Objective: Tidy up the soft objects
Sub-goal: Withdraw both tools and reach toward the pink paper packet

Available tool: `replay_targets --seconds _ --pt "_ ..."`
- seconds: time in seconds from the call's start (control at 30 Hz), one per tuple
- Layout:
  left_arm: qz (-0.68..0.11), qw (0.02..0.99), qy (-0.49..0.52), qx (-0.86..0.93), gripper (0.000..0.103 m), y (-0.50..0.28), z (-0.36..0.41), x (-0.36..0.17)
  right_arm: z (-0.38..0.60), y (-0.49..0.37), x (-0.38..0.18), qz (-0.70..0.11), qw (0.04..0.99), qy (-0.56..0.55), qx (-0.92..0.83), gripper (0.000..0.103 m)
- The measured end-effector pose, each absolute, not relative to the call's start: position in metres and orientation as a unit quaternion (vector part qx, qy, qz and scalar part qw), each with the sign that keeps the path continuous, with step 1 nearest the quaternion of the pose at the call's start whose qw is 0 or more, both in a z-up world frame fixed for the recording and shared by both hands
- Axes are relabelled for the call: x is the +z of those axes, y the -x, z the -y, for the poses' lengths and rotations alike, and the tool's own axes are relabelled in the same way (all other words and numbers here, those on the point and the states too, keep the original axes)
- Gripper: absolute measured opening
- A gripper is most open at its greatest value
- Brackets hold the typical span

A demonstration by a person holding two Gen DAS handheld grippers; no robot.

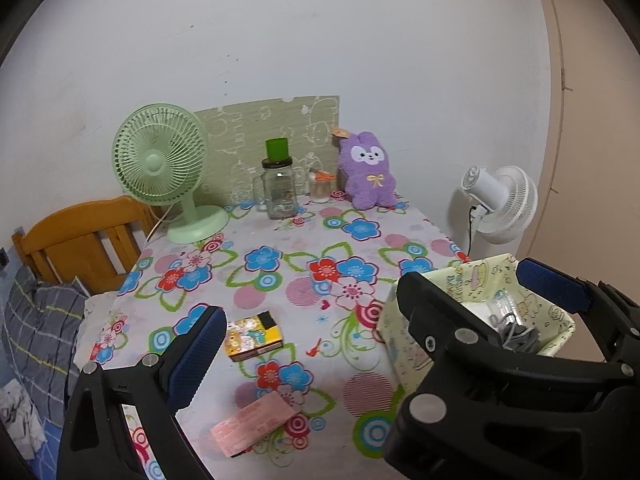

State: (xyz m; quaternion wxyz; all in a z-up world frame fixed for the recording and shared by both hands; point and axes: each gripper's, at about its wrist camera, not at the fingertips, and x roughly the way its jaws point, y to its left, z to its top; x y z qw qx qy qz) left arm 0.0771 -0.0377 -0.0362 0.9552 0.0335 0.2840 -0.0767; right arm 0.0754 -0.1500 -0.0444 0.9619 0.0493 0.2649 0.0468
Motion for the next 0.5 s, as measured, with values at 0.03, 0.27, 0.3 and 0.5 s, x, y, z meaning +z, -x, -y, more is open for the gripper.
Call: replay_targets --seconds 0.03,0.27,0.3,0.5 --pt "-0.285 0.955 -0.034 -0.075 0.099 -0.078 0.035 -0.037 0.148 -0.076 -0.045 -0.266 0.961 -0.049 0.049 0.095" --pt "-0.290 0.954 -0.035 -0.064 0.099 -0.080 0.019 -0.044 0.130 -0.085 -0.054 -0.277 0.958 -0.044 0.063 0.095" --pt "-0.292 0.954 -0.036 -0.062 0.099 -0.081 0.017 -0.046 0.128 -0.086 -0.056 -0.279 0.957 -0.044 0.064 0.095" --pt "-0.303 0.951 -0.037 -0.055 0.099 -0.085 0.004 -0.056 0.115 -0.093 -0.067 -0.292 0.953 -0.044 0.075 0.095"
